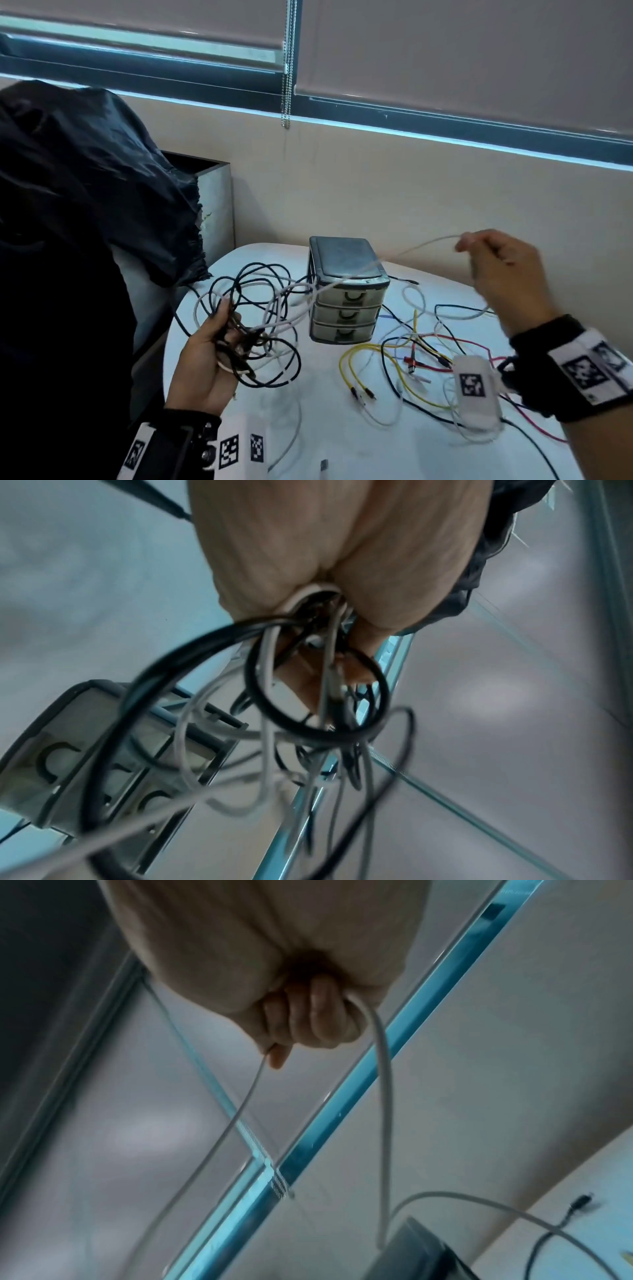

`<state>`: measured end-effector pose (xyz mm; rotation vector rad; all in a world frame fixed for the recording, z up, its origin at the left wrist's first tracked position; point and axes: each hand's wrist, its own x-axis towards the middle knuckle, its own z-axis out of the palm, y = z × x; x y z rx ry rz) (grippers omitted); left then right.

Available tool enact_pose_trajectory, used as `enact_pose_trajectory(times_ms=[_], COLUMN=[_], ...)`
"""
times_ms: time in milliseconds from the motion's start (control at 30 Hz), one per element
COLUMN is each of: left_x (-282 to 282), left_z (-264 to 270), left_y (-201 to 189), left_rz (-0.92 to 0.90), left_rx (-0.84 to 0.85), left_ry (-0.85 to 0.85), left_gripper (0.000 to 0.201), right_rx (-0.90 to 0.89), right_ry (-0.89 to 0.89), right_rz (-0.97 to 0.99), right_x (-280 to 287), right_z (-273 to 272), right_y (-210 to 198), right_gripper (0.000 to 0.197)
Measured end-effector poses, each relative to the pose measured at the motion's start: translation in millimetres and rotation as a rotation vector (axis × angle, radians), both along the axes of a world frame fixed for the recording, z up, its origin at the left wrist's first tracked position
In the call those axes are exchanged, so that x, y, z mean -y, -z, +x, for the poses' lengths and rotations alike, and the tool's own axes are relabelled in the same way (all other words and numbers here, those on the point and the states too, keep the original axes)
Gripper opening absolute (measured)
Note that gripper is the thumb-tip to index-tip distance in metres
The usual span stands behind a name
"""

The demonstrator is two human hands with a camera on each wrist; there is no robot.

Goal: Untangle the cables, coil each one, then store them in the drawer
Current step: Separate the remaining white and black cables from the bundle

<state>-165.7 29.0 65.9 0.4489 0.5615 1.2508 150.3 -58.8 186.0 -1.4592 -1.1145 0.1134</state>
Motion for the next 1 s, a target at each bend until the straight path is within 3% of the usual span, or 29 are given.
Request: enact_pose_trajectory(times_ms=[133, 200, 233, 400, 567, 633, 733, 867, 1000], left_x=[-9, -16, -18, -17, -4, 1, 9, 16, 22], left_z=[-17, -29, -33, -31, -7, 4, 26, 46, 54], left_y=[11, 18, 18, 17, 6, -1, -16, -37, -50], left_rz=[-0.012, -0.027, -0.027, 0.019, 0.003, 0.001, 0.021, 0.080, 0.127], left_rx=[0.015, 0.012, 0.009, -0.013, 0.001, 0.014, 0.037, 0.013, 0.009], left_ry=[-0.026, -0.051, -0.073, -0.064, -0.074, -0.053, -0.029, 0.000, 0.035], left_gripper=[0.014, 0.044, 0.047, 0.026, 0.020, 0.020, 0.016, 0.015, 0.014], right_rx=[-0.306, -0.422, -0.423, 0.006, 0.062, 0.154, 0.190, -0.041, -0.335], right_ry=[0.213, 0.255, 0.238, 0.307, 0.322, 0.326, 0.148, -0.341, -0.531], right_rz=[0.167, 0.155, 0.100, -0.353, -0.621, -0.601, -0.424, -0.506, -0.491], right_x=[4, 6, 7, 16, 13, 11, 14, 20, 22], right_z=[51, 77, 86, 91, 97, 79, 22, -58, -106], right_y=[-20, -26, -27, -31, -14, 4, 32, 72, 86], right_gripper=[0.028, 0.028, 0.029, 0.021, 0.023, 0.023, 0.008, 0.007, 0.018])
